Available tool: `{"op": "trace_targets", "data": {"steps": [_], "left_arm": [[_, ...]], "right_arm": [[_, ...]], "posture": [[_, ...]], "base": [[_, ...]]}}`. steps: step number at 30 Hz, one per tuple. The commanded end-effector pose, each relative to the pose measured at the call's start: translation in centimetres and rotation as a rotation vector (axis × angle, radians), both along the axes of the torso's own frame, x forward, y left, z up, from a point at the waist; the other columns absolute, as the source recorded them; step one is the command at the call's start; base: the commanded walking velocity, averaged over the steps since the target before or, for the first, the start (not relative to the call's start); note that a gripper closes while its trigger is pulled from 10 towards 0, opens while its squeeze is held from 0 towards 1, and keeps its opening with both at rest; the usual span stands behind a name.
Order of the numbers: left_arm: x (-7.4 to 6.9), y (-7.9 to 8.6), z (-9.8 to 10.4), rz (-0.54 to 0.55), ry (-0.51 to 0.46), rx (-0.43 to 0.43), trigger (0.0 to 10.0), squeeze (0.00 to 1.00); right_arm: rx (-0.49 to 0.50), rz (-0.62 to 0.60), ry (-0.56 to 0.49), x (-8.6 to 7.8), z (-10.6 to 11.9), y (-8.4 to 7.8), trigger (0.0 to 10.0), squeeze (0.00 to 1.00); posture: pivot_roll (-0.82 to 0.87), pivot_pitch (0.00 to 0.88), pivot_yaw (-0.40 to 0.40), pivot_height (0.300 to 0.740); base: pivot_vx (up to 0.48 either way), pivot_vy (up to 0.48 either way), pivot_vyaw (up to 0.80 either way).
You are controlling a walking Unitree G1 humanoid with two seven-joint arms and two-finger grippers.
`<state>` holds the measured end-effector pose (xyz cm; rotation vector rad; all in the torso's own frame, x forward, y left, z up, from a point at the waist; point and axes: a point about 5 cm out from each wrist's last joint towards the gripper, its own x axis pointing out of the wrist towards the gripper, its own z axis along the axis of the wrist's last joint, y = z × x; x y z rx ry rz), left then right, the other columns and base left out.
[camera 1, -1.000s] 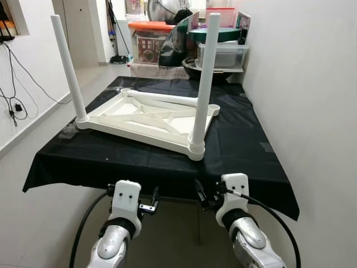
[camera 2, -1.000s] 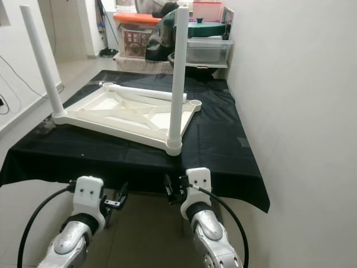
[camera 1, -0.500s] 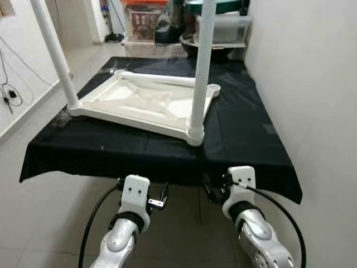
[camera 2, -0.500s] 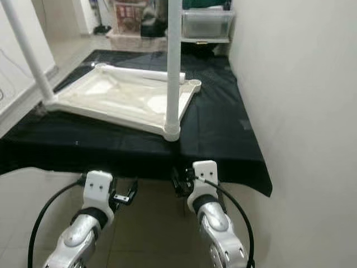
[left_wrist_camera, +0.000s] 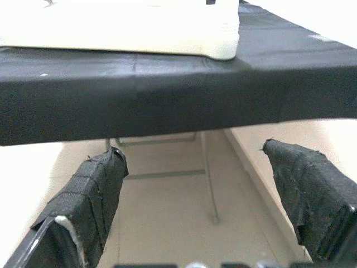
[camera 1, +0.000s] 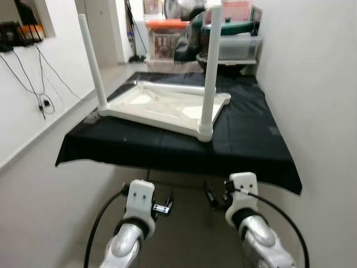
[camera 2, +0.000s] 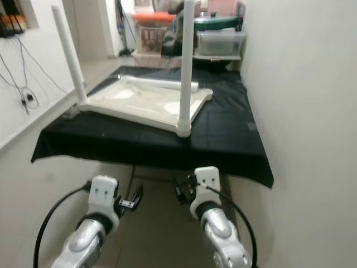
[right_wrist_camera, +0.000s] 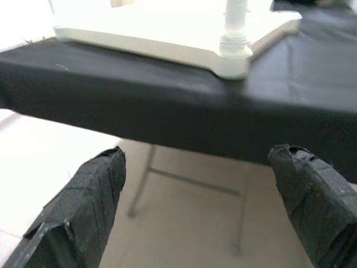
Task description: Building children table
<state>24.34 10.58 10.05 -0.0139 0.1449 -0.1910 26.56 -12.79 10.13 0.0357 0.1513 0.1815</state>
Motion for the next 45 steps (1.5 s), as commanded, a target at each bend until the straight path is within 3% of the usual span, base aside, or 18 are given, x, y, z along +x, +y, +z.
{"op": "trace_targets", "data": {"steps": [1,6,21,29,45], "left_arm": [[0.1,0.0,0.1,0.002,-0.004,0.003,10.0,0.00],[0.1,0.0,0.1,0.003,-0.007,0.002,10.0,0.00],[0.1,0.3,0.5,0.025,-0.028,0.003,10.0,0.00],[1.1,2.4,1.8,0.108,-0.102,0.044,10.0,0.00],[1.1,1.9,1.6,0.073,-0.101,0.044,10.0,0.00]], "right_arm": [[-0.006,-0.005,-0.004,0.1,0.2,-0.2,10.0,0.00],[-0.010,-0.007,-0.003,0.0,0.2,-0.2,10.0,0.00],[-0.018,-0.022,-0.017,0.0,0.3,-0.2,10.0,0.00],[-0.016,-0.040,-0.038,0.2,0.6,-0.4,10.0,0.00],[-0.019,-0.055,-0.055,0.5,0.6,-0.6,10.0,0.00]], "posture": [[0.03,0.000,-0.035,0.740],[0.03,0.000,-0.034,0.740],[0.03,0.000,-0.029,0.740],[0.03,0.000,-0.027,0.740],[0.04,0.000,-0.030,0.740]], "base": [[0.000,0.000,0.00],[0.000,0.000,0.00],[0.000,0.000,-0.73],[0.000,0.000,0.00],[0.000,0.000,0.00]]}}
